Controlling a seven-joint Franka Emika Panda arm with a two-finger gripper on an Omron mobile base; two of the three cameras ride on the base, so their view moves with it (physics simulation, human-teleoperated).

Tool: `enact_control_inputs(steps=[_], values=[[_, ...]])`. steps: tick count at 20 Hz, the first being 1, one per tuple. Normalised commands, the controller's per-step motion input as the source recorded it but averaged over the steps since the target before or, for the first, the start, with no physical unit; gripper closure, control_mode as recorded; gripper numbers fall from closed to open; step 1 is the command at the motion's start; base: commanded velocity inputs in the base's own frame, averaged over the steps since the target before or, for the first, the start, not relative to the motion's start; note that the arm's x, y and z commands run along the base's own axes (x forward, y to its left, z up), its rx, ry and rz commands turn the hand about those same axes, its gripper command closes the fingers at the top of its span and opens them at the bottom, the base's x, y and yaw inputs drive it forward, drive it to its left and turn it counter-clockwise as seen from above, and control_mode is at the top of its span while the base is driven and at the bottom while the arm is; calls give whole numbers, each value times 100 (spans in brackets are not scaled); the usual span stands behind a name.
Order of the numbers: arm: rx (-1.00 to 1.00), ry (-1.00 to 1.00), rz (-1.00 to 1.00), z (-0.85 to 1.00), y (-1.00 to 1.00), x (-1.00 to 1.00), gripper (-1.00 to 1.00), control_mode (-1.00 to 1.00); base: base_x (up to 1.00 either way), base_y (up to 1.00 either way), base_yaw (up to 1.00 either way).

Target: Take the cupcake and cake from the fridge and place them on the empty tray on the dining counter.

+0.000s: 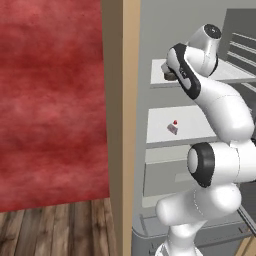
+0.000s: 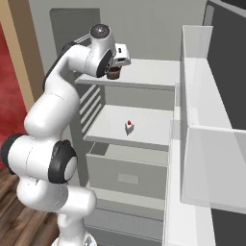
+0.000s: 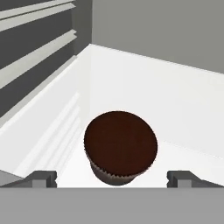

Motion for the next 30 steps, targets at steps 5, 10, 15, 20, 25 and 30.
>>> enact_control_inputs(steps=[5,10,15,20,25,30], values=[[0,0,-2,-8,0,18,-100,-100,0,0,0],[0,3,-1,-14,0,4,-100,-100,0,0,0],[6,4,-1,-17,1,2,-100,-100,0,0,0],[9,0,0,-24,0,11,-100,-100,0,0,0],[1,-1,0,-19,0,27,-100,-100,0,0,0],[0,-2,0,-7,0,41,-100,-100,0,0,0]])
